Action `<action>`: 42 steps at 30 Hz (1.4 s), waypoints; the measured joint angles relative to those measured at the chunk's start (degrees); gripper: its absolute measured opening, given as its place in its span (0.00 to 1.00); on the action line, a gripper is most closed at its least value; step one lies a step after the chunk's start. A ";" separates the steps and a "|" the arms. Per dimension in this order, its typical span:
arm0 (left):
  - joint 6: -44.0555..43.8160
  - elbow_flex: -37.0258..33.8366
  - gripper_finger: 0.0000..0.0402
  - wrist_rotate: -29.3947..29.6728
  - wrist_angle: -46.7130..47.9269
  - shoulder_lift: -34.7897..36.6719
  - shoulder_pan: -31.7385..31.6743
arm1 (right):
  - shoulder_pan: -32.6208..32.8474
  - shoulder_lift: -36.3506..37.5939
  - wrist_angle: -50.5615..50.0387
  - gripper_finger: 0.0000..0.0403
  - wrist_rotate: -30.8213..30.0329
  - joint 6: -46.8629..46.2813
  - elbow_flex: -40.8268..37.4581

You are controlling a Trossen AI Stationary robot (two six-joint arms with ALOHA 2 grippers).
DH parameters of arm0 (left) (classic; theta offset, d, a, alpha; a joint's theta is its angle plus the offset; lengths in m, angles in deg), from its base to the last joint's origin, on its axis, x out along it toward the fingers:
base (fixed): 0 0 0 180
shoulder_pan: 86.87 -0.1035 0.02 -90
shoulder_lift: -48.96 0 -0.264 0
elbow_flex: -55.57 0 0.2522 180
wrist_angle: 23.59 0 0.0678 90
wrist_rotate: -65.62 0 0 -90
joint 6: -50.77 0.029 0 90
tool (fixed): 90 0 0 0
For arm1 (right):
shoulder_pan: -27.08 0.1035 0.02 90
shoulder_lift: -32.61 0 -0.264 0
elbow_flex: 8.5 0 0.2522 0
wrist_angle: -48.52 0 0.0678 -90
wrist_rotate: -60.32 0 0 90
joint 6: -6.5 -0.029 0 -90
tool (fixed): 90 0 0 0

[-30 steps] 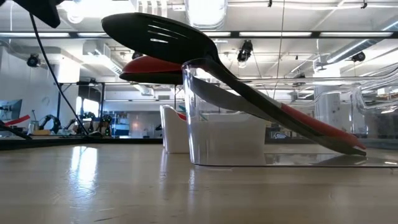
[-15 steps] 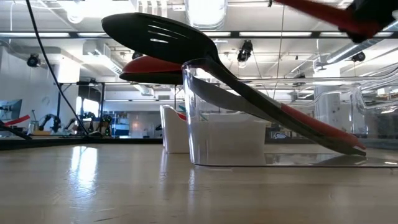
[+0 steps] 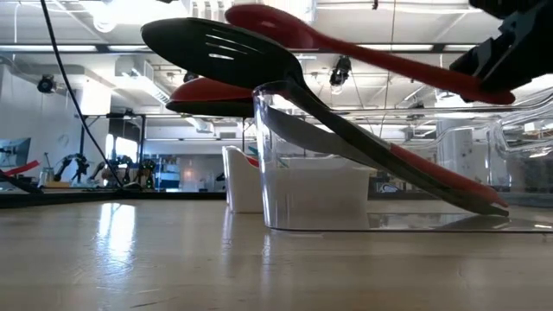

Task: Pick & Place Kitchen Items
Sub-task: Put the red slotted spoon into the bottom transparent bin, then adjust the bottom transparent bin

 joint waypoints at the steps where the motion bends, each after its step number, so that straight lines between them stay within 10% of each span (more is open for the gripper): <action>1: 0.00 0.00 0.59 -0.59 0.01 0.00 -0.49 | -0.69 -0.17 0.65 0.18 0.77 0.25 -0.33; 27: 1.81 0.81 0.57 -1.22 -0.17 -0.04 -1.99 | -13.54 -15.55 -3.35 0.19 18.58 -4.10 5.08; 35: 1.92 0.81 0.57 -1.25 -0.14 -0.04 -1.99 | -13.54 -14.51 -7.49 0.49 18.50 -4.88 9.90; 42: 3.53 0.81 0.57 -1.26 -0.13 -0.04 -1.99 | -13.28 -14.29 -15.59 0.50 17.85 -5.71 17.83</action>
